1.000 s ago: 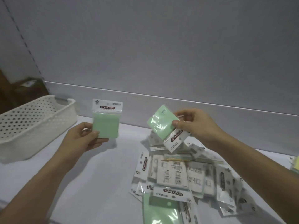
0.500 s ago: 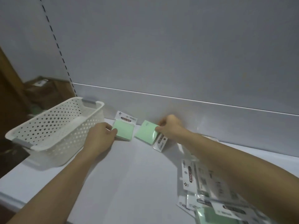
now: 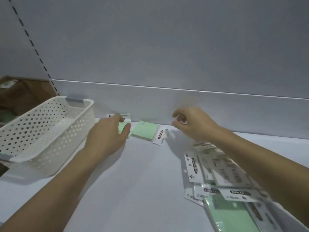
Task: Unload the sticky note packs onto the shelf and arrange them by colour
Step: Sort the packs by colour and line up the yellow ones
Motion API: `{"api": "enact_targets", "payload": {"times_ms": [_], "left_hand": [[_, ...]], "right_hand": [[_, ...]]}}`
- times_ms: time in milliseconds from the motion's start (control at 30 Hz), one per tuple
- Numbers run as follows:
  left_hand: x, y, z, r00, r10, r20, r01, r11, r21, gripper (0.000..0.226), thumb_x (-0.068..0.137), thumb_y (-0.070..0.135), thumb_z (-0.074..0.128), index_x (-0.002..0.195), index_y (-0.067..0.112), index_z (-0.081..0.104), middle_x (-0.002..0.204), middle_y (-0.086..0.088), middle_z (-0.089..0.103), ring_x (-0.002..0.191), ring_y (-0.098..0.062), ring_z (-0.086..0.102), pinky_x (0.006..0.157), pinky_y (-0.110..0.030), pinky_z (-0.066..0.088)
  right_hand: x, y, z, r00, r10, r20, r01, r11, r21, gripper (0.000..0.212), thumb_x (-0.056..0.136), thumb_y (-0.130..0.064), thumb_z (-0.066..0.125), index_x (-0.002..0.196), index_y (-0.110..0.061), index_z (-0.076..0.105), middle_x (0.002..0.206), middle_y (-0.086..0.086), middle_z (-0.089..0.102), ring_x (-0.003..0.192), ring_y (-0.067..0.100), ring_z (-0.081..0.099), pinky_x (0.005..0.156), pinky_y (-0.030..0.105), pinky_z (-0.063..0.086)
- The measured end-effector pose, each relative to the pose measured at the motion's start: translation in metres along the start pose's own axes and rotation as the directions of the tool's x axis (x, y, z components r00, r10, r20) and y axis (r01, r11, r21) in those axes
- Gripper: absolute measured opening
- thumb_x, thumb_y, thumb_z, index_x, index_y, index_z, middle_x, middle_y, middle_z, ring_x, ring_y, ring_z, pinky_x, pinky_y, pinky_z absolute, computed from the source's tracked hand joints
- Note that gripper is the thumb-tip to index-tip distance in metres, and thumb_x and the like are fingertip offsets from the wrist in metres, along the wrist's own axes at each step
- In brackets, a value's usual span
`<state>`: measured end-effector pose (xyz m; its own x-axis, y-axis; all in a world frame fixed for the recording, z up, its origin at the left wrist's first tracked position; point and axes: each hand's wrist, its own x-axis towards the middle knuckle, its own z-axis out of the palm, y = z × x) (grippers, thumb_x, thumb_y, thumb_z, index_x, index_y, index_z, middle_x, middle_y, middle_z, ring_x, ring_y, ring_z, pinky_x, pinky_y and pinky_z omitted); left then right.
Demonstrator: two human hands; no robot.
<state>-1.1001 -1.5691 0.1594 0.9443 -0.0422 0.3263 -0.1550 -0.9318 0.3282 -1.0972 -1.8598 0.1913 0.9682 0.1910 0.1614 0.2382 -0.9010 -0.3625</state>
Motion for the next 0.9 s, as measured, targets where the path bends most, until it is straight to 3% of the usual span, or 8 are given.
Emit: {"api": "enact_targets", "payload": {"times_ms": [133,200,333,567,700,900], "left_hand": [[-0.001,0.042,0.003,0.968,0.249,0.036,-0.241,0.959,-0.151,0.030,0.095,0.046,0.052,0.115,0.025,0.060,0.078,0.011,0.059,0.080,-0.018,0.058,0.072,-0.038,0.051],[-0.002,0.060,0.008,0.934,0.352,0.055,-0.334,0.919,-0.209,0.030,0.096,0.042,0.054,0.120,0.024,0.060,0.088,0.010,0.059,0.088,-0.017,0.058,0.080,-0.039,0.050],[-0.002,0.091,0.020,0.872,0.485,0.062,-0.452,0.848,-0.275,0.029,0.097,0.034,0.059,0.122,0.022,0.061,0.103,0.008,0.062,0.098,-0.014,0.058,0.088,-0.033,0.047],[-0.007,0.148,0.035,0.813,0.565,0.141,-0.487,0.793,-0.366,0.026,0.096,0.032,0.058,0.120,0.026,0.062,0.108,0.011,0.064,0.098,-0.010,0.059,0.082,-0.027,0.044],[-0.012,0.166,0.038,0.806,0.557,0.200,-0.472,0.809,-0.351,0.025,0.098,0.034,0.056,0.123,0.032,0.060,0.113,0.016,0.062,0.103,-0.006,0.057,0.084,-0.029,0.047],[-0.020,0.180,0.042,0.834,0.517,0.194,-0.440,0.834,-0.332,0.027,0.099,0.030,0.057,0.125,0.035,0.058,0.116,0.020,0.060,0.105,-0.002,0.054,0.084,-0.022,0.039]], "right_hand": [[-0.036,0.021,-0.022,0.973,-0.157,-0.170,0.169,0.984,0.059,0.023,0.096,-0.025,0.065,0.119,-0.026,0.068,0.107,-0.014,0.071,0.096,0.001,0.059,0.092,0.020,0.046],[-0.052,0.033,-0.032,0.967,-0.147,-0.208,0.167,0.983,0.082,0.024,0.096,-0.022,0.065,0.119,-0.027,0.069,0.110,-0.017,0.070,0.101,-0.003,0.059,0.092,0.014,0.044],[-0.081,0.061,-0.051,0.974,-0.057,-0.221,0.078,0.993,0.088,0.026,0.097,-0.020,0.065,0.121,-0.028,0.069,0.115,-0.018,0.069,0.108,-0.001,0.059,0.092,0.021,0.049],[-0.125,0.104,-0.071,0.977,0.071,-0.201,-0.035,0.983,0.179,0.026,0.097,-0.015,0.064,0.120,-0.026,0.070,0.114,-0.016,0.070,0.109,-0.002,0.061,0.093,0.023,0.049],[-0.130,0.117,-0.069,0.987,0.060,-0.151,-0.030,0.980,0.196,0.025,0.098,-0.019,0.064,0.120,-0.028,0.070,0.116,-0.020,0.069,0.110,-0.005,0.060,0.093,0.022,0.050],[-0.131,0.121,-0.054,0.991,0.014,-0.131,0.020,0.968,0.252,0.020,0.096,-0.025,0.065,0.114,-0.033,0.071,0.112,-0.021,0.069,0.111,-0.003,0.060,0.092,0.017,0.046]]}}
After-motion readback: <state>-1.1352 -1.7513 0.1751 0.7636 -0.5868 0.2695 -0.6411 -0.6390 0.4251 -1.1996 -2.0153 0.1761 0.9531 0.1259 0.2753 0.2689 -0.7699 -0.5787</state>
